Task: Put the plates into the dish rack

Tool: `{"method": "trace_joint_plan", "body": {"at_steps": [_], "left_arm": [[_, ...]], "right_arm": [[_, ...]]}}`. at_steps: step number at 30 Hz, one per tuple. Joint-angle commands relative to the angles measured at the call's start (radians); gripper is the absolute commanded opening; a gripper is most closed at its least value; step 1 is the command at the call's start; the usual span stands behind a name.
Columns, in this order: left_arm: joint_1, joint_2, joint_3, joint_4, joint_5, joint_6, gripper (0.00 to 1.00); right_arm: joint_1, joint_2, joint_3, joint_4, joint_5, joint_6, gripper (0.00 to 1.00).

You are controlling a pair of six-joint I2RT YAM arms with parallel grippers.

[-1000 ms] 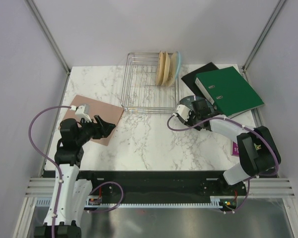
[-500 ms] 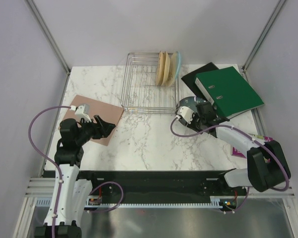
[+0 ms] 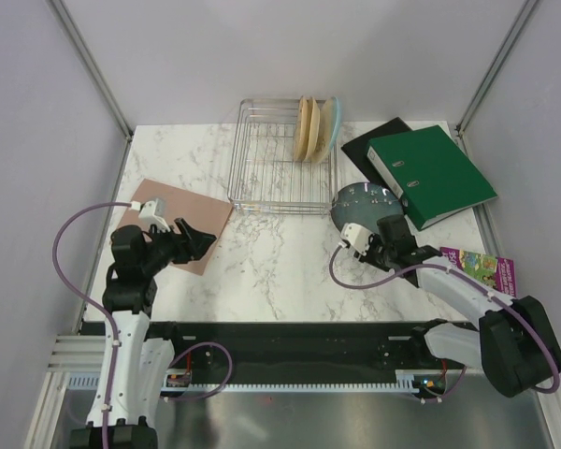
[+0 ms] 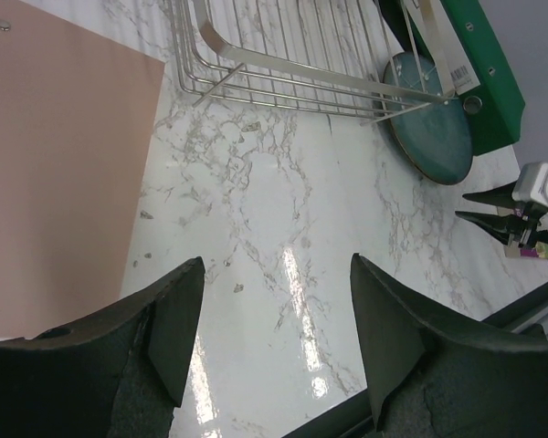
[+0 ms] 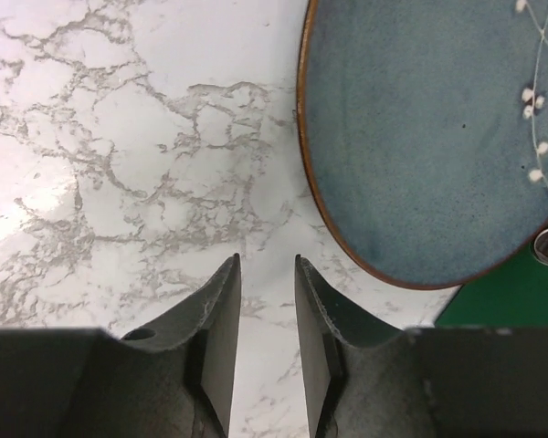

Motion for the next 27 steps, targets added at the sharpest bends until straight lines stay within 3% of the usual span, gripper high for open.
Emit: {"method": "trace_joint_plan", "body": {"at_steps": [1, 5, 10, 13, 17, 21, 27], "left_arm": [[0.019, 0.000, -0.006, 0.015, 0.025, -0.026, 0.72], [0.037, 0.004, -0.003, 0.015, 0.029, -0.026, 0.72], [0.067, 0.014, 0.000, 0.015, 0.043, -0.034, 0.72], [0.077, 0.015, -0.001, 0.016, 0.045, -0.032, 0.72], [0.088, 0.017, -0.009, 0.016, 0.045, -0.034, 0.73], [0.099, 0.024, -0.010, 0.021, 0.049, -0.035, 0.73], [0.110, 0.038, -0.018, 0.039, 0.058, -0.043, 0.73]], "right_arm": [[0.019, -0.015, -0.097, 0.218, 0.032, -0.052, 0.36], [0.031, 0.019, -0.158, 0.355, 0.095, -0.074, 0.29], [0.045, 0.036, -0.285, 0.652, 0.157, -0.117, 0.27], [0.047, 0.053, -0.310, 0.677, 0.137, -0.137, 0.26], [0.053, 0.045, -0.356, 0.729, 0.126, -0.173, 0.06], [0.064, 0.022, -0.406, 0.763, 0.131, -0.196, 0.06], [0.070, 0.016, -0.468, 0.860, 0.099, -0.262, 0.17]]}}
